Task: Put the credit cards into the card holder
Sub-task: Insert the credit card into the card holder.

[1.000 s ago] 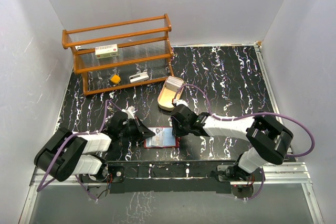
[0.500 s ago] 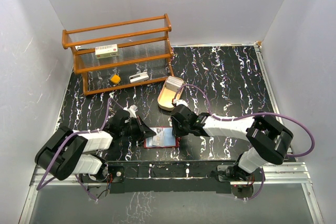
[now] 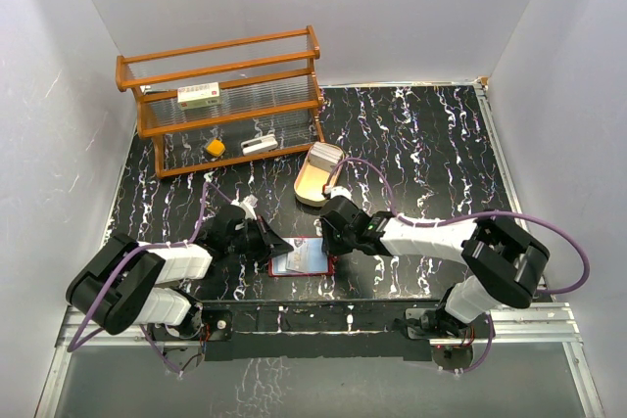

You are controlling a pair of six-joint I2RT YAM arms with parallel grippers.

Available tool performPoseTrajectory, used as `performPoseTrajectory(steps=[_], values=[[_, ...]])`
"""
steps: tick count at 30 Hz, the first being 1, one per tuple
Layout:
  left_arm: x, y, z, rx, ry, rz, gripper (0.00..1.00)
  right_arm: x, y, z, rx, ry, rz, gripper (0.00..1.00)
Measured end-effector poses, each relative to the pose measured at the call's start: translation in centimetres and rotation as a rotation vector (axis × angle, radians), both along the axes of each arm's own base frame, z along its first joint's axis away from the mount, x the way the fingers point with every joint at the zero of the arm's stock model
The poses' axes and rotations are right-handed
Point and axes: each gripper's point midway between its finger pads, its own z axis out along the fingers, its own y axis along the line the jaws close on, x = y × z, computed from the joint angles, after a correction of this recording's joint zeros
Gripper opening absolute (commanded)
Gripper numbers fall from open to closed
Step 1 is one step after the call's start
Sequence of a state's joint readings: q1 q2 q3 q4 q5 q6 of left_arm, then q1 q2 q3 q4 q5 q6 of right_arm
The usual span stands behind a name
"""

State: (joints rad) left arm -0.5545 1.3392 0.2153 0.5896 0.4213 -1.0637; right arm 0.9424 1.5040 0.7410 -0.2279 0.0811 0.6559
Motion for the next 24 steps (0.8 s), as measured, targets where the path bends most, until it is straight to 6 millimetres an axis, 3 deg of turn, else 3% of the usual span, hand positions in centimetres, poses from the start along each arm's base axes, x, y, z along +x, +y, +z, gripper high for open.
performPoseTrajectory(steps=[24], values=[[0.5, -0.77, 0.05, 0.004, -0.029, 0.033, 0.0, -0.27, -0.55, 0.18, 0.029, -0.001, -0.047, 0.16]])
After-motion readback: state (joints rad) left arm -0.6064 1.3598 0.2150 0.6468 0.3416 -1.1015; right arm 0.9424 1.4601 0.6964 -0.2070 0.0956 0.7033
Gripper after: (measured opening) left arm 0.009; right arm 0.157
